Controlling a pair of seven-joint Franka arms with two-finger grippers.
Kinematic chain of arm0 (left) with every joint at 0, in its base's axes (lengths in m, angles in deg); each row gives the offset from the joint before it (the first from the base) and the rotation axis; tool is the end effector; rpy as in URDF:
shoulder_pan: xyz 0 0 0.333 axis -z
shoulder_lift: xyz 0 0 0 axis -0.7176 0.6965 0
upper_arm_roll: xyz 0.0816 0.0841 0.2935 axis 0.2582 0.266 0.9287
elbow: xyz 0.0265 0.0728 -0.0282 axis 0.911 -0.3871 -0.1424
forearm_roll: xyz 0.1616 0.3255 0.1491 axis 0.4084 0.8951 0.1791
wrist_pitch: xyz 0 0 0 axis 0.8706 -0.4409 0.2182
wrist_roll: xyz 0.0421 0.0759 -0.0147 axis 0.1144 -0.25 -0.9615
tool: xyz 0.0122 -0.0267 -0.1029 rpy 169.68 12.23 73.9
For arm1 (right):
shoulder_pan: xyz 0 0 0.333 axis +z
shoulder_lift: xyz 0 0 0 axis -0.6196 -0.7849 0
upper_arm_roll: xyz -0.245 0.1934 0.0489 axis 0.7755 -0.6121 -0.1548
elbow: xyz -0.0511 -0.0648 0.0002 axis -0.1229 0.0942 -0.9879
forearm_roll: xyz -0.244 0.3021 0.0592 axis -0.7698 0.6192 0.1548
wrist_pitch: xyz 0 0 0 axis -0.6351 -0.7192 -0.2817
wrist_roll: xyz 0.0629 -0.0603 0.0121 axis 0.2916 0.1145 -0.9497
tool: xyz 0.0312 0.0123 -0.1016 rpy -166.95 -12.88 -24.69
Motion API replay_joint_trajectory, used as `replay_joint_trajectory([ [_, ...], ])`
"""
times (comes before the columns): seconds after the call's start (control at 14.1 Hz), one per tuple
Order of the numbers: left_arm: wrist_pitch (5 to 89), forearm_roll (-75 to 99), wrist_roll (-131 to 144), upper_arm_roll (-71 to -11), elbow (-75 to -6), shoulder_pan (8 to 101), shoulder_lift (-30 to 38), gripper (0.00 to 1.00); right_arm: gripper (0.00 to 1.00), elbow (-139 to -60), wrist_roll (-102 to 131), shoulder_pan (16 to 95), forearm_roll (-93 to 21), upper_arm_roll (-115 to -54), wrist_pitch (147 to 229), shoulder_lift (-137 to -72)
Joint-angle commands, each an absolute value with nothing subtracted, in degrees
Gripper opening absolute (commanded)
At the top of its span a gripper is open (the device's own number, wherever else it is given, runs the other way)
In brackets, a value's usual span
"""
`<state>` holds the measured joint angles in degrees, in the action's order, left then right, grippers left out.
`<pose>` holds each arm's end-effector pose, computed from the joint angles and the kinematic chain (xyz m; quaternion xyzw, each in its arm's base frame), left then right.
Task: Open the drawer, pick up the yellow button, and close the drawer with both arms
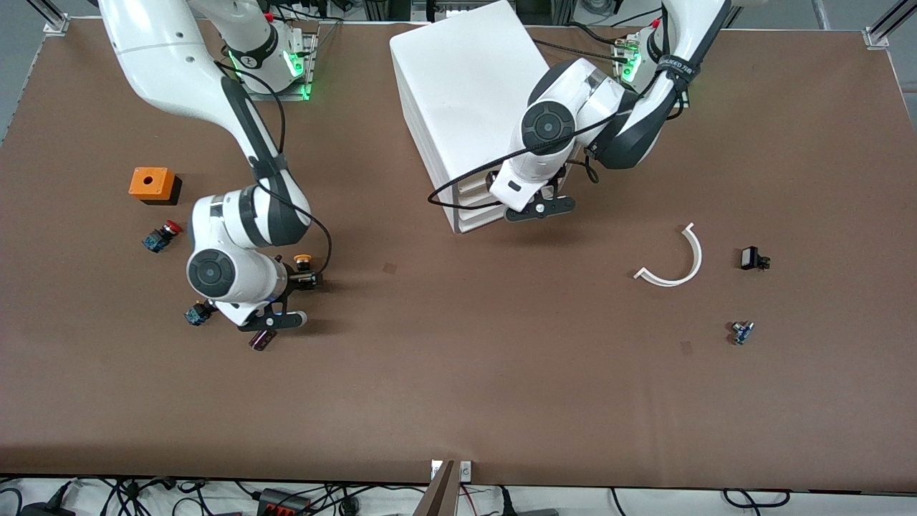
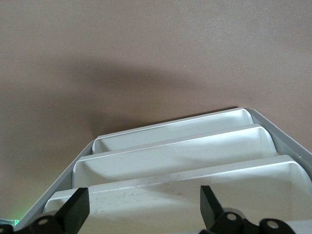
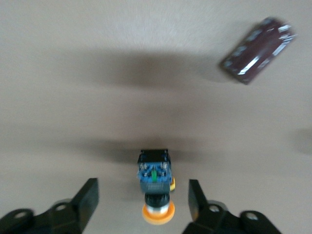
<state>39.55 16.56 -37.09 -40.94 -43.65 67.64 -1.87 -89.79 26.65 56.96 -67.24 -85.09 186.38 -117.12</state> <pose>0.4726 -0.3893 0.3488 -0.9840 -0.1054 0.1427 0.0154 0.6557 0.1766 0.2643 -0.9943 -0.0375 0.1001 0.0019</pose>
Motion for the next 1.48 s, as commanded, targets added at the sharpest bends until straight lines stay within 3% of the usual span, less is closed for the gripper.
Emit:
replay_joint_trajectory([
  [0.0,34.1,16.4,-36.4,-41.6,-40.0,63.5,-3.6,1.00,1.00,-81.4,28.5,56.4,-67.1,-83.6,176.2,-115.0],
  [0.21,29.3,17.3,-31.4,-41.2,-33.8,57.1,-3.3,1.00,1.00,-76.0,28.2,56.3,-66.7,-81.6,170.0,-113.3],
  [0.78,18.2,29.3,0.5,-40.8,-23.0,43.3,-4.3,1.00,1.00,-75.8,27.4,53.7,-66.9,-77.8,166.6,-104.3],
  [0.99,18.0,26.1,14.3,-32.6,-27.0,43.2,-13.2,1.00,1.00,-73.6,26.7,50.3,-66.6,-77.7,166.3,-103.3],
  [1.2,20.6,19.3,18.3,-23.4,-35.4,45.6,-22.3,1.00,1.00,-73.6,26.4,45.6,-66.4,-79.0,166.3,-100.2],
  [1.41,26.0,20.3,18.1,-22.0,-37.7,46.6,-25.2,1.00,1.00,-75.0,23.4,39.8,-67.0,-83.0,166.3,-97.4],
])
